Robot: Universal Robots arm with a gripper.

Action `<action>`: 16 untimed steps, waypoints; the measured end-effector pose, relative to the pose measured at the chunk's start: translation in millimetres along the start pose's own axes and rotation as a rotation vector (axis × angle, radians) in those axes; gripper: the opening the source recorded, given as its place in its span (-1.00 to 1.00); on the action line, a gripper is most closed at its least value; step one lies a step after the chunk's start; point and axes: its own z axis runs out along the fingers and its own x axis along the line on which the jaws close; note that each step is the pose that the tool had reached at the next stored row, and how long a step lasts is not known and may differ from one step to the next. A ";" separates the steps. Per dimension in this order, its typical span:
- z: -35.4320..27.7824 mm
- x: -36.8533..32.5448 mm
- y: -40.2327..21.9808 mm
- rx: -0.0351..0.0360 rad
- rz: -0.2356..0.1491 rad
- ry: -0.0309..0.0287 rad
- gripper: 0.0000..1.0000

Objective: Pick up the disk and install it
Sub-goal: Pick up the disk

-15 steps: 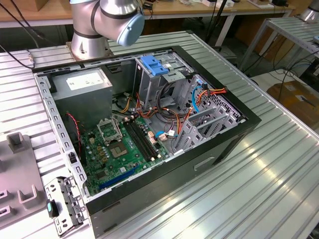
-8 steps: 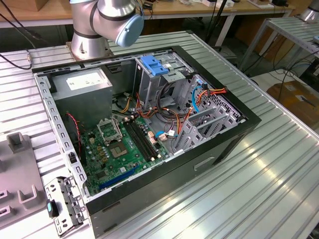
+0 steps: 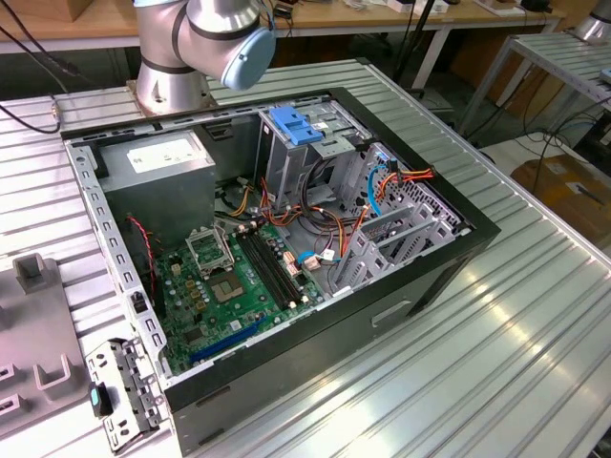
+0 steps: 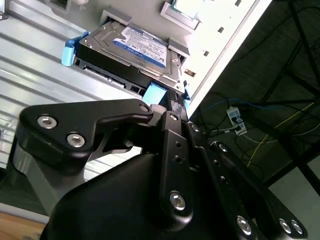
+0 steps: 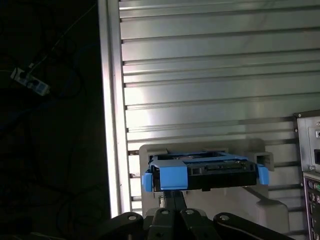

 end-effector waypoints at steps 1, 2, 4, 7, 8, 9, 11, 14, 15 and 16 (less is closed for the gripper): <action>0.0 0.1 0.0 0.0000 -0.001 0.0000 -0.79; 0.0 0.1 0.0 -0.0001 -0.012 0.0006 -0.79; 0.0 0.1 0.0 -0.0005 -0.046 0.0020 -0.79; 0.1 0.1 0.0 -0.0015 -0.135 0.0058 -0.79; 0.0 0.1 0.0 -0.0019 -0.173 0.0075 -0.79; 0.1 0.1 0.0 -0.0024 -0.218 0.0095 -0.79; 0.6 0.1 0.0 -0.0036 -0.312 0.0136 -0.79; 1.3 0.1 -0.1 -0.0044 -0.386 0.0169 -0.79; 1.6 0.1 -0.1 -0.0045 -0.402 0.0177 -0.79; 2.0 0.1 -0.1 -0.0047 -0.422 0.0186 -0.79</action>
